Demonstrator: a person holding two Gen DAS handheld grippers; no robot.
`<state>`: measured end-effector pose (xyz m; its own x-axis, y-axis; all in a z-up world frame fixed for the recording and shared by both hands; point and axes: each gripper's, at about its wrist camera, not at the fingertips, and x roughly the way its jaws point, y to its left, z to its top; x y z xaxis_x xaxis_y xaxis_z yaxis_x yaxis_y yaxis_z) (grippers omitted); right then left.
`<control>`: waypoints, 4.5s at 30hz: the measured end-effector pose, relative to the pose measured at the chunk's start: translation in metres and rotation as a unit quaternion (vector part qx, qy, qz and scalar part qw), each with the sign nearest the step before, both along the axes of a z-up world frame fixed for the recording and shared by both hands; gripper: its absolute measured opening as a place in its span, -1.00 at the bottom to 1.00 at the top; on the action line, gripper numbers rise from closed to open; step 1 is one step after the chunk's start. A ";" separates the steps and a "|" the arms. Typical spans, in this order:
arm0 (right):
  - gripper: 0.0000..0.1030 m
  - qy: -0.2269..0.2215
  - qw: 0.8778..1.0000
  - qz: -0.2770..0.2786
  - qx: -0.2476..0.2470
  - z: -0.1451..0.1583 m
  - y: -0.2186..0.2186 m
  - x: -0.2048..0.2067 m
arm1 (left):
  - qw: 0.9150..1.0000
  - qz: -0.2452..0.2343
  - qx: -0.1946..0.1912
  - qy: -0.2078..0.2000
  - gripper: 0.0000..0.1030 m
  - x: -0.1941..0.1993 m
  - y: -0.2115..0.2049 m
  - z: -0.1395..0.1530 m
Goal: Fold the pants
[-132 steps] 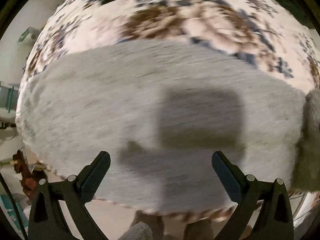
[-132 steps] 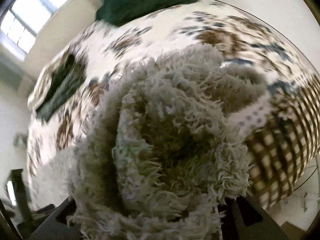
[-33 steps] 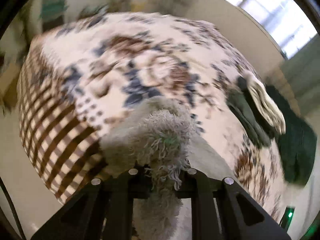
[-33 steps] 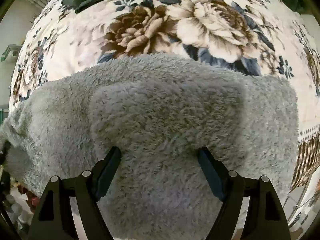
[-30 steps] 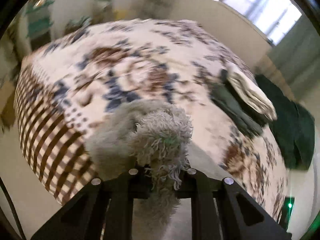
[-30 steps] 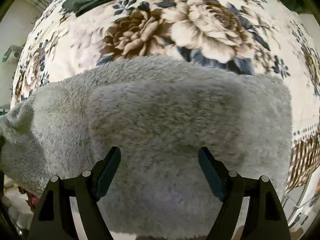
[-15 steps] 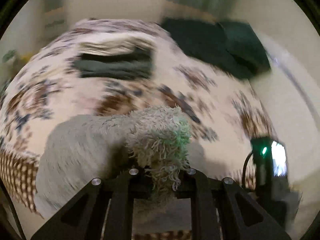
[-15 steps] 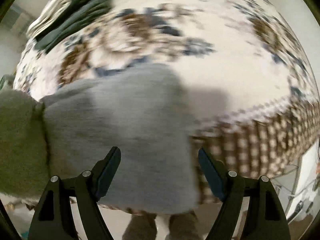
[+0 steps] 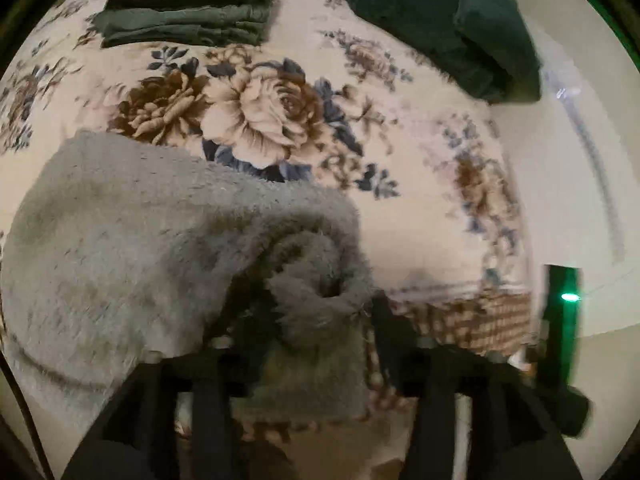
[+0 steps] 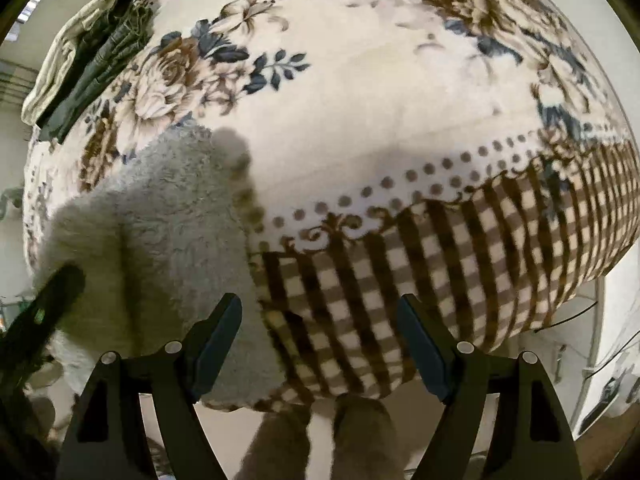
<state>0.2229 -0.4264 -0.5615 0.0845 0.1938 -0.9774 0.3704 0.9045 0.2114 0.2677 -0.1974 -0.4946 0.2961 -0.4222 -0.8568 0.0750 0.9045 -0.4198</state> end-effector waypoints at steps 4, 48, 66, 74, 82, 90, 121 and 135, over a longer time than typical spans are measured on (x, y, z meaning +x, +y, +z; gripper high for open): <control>0.59 -0.016 0.996 0.003 0.087 0.020 0.029 -0.005 | 0.997 0.046 0.004 -0.057 0.84 -0.027 0.048 0.056; 0.49 0.041 0.969 -0.018 0.242 -0.003 0.130 0.022 | 0.975 0.173 0.141 0.027 0.84 -0.044 0.157 -0.002; -0.87 0.023 0.990 -0.028 0.139 0.032 0.041 0.060 | 0.979 0.163 0.119 0.020 0.84 -0.045 0.158 0.007; -0.16 0.065 0.967 0.010 0.245 0.016 0.060 0.012 | 0.987 0.129 0.096 0.022 0.84 -0.025 0.124 0.010; 0.49 -0.029 0.973 -0.082 0.213 0.009 0.028 0.090 | 0.990 0.073 0.116 0.045 0.84 -0.002 0.079 -0.022; -0.82 -0.031 0.976 -0.102 0.192 0.052 0.018 0.009 | 0.988 0.070 0.106 0.089 0.84 -0.023 0.091 -0.050; -0.64 0.032 0.981 -0.074 0.177 -0.038 -0.004 0.142 | 0.984 0.036 0.121 0.127 0.84 -0.039 0.094 -0.091; -0.77 0.030 0.970 -0.095 0.222 -0.022 0.000 -0.015 | 0.984 0.035 0.118 0.128 0.84 -0.041 0.100 -0.091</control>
<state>0.2077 -0.4259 -0.5837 0.1052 0.5835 -0.8053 0.5450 0.6435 0.5375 0.2264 -0.0971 -0.5855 0.0780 -0.1886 -0.9790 -0.0714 0.9784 -0.1942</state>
